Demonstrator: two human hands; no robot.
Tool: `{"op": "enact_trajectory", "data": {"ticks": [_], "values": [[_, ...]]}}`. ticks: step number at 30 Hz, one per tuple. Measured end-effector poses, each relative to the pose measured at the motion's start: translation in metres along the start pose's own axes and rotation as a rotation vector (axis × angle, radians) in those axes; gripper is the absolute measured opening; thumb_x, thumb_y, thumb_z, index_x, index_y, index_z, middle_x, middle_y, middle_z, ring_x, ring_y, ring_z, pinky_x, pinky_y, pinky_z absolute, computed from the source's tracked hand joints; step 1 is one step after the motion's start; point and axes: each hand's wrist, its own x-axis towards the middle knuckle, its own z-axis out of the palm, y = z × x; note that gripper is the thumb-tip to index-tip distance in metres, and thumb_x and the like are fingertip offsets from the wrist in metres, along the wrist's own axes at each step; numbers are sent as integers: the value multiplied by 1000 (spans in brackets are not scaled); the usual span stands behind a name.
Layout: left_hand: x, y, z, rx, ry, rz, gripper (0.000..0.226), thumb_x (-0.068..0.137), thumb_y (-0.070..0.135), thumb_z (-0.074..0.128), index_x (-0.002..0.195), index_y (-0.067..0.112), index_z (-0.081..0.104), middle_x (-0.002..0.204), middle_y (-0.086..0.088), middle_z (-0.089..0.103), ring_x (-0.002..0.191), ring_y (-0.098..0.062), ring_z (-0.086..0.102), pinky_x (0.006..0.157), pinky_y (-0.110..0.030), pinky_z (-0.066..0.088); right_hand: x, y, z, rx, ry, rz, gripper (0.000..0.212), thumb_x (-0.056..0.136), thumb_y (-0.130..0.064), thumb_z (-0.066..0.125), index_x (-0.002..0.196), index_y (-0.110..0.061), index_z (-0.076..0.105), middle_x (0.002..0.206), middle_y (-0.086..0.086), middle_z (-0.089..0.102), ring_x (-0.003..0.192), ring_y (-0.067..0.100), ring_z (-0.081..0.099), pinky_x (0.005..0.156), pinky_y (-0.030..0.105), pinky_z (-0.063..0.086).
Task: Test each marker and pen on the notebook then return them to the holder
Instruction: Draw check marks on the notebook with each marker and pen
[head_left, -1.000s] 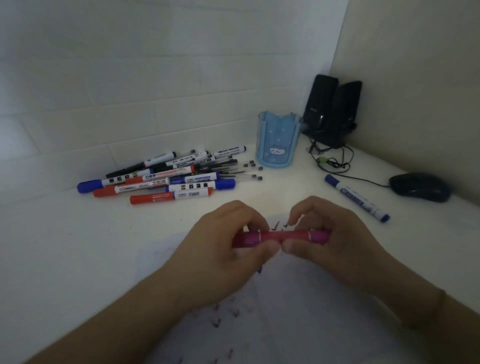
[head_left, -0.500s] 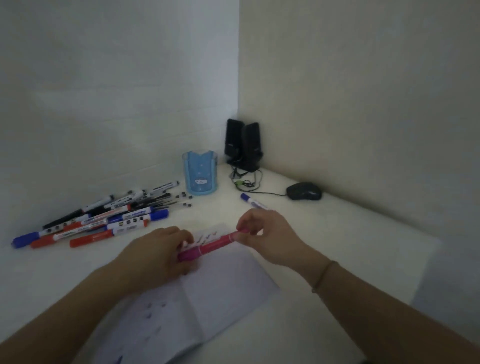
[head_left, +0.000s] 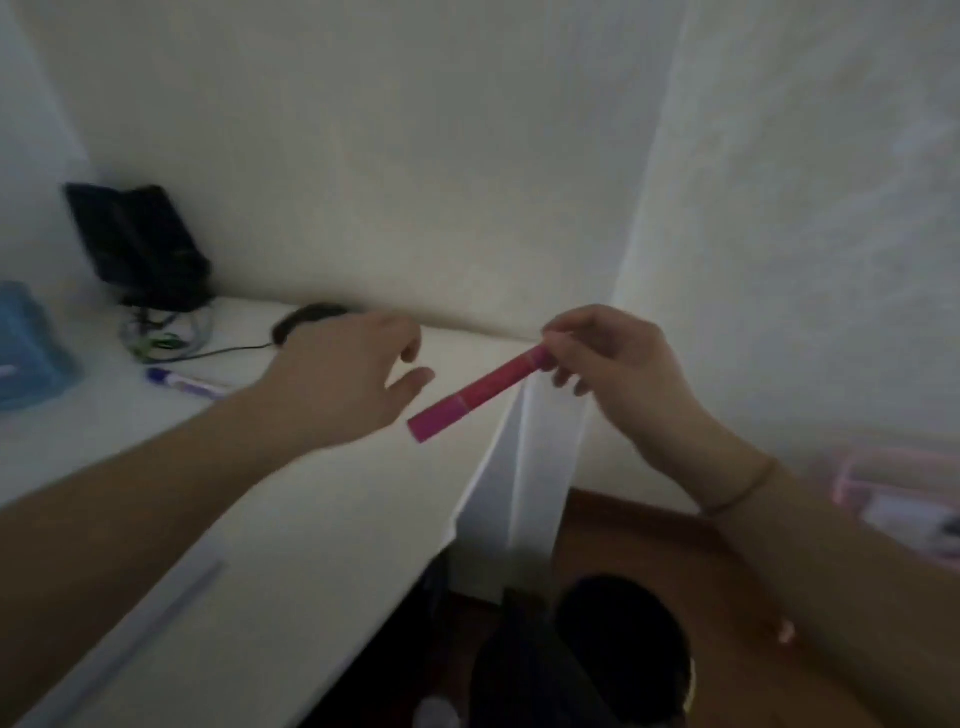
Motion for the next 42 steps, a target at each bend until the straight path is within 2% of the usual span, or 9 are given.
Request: {"op": "enact_trajectory", "data": {"ticks": [4,9,11,17,26,30,34,38,42], "values": [[-8,69,33,-165,70,301,33,85,54,47,95,24,56,96,7,57,88,-15,53,59,-29,43,-37,50,-79,-217,119,64,4,85,-9,65,85,-7,68,69,12,69,59,16,61,54,20,47],[0,116,76,-203,-128,592,51,84,58,51,119,22,55,125,1,52,118,-21,46,96,-38,41,-81,147,-112,-626,22,194,15,78,-20,73,71,-28,62,65,-7,67,59,9,61,59,31,50],[3,125,88,-147,-171,618,54,83,60,49,123,23,52,129,1,50,122,-22,43,100,-39,39,-94,181,-115,-720,-50,249,10,79,-27,71,76,-29,62,67,-13,63,63,2,59,60,29,48],[11,126,99,-209,-211,566,50,85,58,47,122,26,51,129,4,49,121,-18,43,100,-38,41,-116,247,-113,-855,-312,600,14,87,-36,55,98,-29,61,99,-5,68,84,16,64,74,34,54],[10,100,85,-250,-135,508,41,86,53,51,116,26,54,124,5,52,116,-15,46,96,-34,42,-77,208,-94,-767,-185,442,3,85,-29,61,87,-31,63,82,-13,62,80,9,62,74,28,51],[-7,45,59,-137,-102,383,42,87,52,48,118,25,54,125,4,51,115,-17,46,95,-35,42,-40,147,-47,-636,-83,190,10,82,-22,65,79,-31,63,75,-14,66,71,-2,60,63,17,43],[-59,-29,33,-41,-114,135,33,86,43,49,114,26,55,122,4,52,110,-18,50,89,-36,46,-17,68,20,-393,-14,-59,9,81,-16,67,79,-24,68,62,-7,68,60,9,64,57,14,48],[-143,-96,7,30,-108,-218,37,83,47,44,111,27,58,118,6,55,105,-17,54,87,-32,48,3,8,109,-246,-129,-265,8,81,-21,66,80,-29,67,62,-6,67,56,13,63,54,22,49],[-213,-148,-9,60,-30,-562,45,81,47,43,110,19,61,114,1,56,102,-20,53,88,-32,45,12,-25,220,-341,-431,-430,8,83,-38,61,86,-32,63,63,-17,62,58,5,58,56,18,45]]}}
